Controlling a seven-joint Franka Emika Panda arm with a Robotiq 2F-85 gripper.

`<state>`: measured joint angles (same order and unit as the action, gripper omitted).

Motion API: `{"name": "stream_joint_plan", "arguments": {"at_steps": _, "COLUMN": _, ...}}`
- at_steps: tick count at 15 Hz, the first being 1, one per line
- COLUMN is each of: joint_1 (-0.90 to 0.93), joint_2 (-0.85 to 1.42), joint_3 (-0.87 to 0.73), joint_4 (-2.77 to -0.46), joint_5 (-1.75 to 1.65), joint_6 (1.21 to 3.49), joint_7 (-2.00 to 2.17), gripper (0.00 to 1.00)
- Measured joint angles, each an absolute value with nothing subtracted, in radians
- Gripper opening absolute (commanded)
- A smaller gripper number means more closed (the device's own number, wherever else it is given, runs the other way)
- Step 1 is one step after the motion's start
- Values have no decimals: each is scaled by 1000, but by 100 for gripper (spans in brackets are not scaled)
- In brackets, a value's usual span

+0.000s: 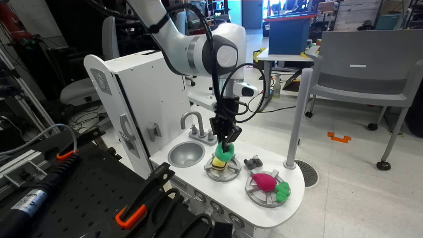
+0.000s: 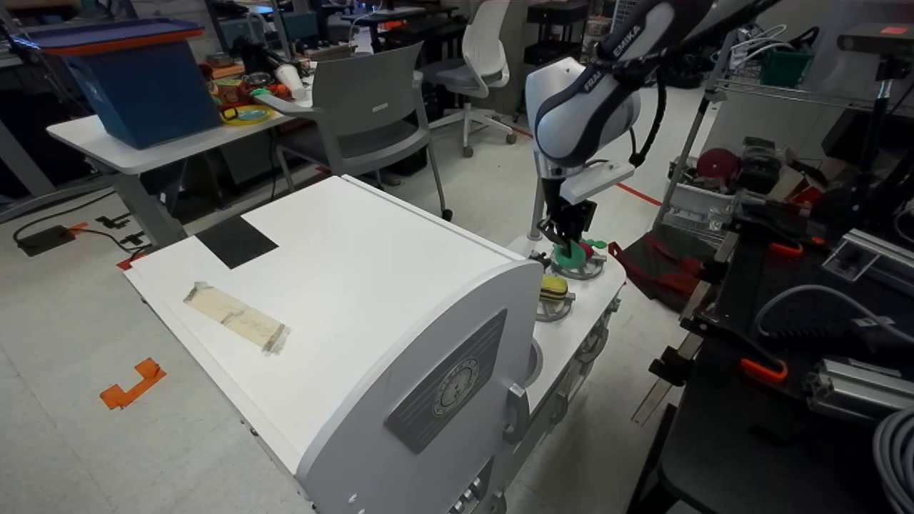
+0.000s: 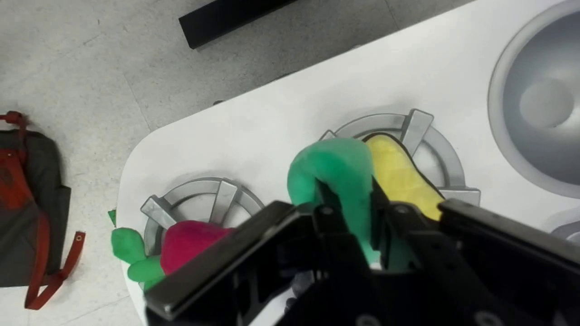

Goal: Remove the green plushy from the sink and put it on the counter

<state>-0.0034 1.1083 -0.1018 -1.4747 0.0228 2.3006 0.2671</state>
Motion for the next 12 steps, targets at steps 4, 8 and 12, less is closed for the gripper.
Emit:
{"name": "stream_joint_plan", "arguments": {"at_steps": 4, "joint_1": 41, "joint_2": 1282, "joint_3": -152, "joint_4": -1286, "joint_5": 20, "joint_6": 2268, "joint_7": 357, "gripper": 4}}
{"name": "stream_joint_plan", "arguments": {"at_steps": 8, "joint_1": 37, "joint_2": 1353, "joint_3": -186, "joint_4": -1175, "joint_5": 18, "joint_6": 2196, "joint_7": 371, "gripper": 4}}
{"name": "stream_joint_plan", "arguments": {"at_steps": 12, "joint_1": 24, "joint_2": 1380, "joint_3": -189, "joint_4": -1118, "joint_5": 12, "joint_6": 2101, "joint_7": 370, "gripper": 49}}
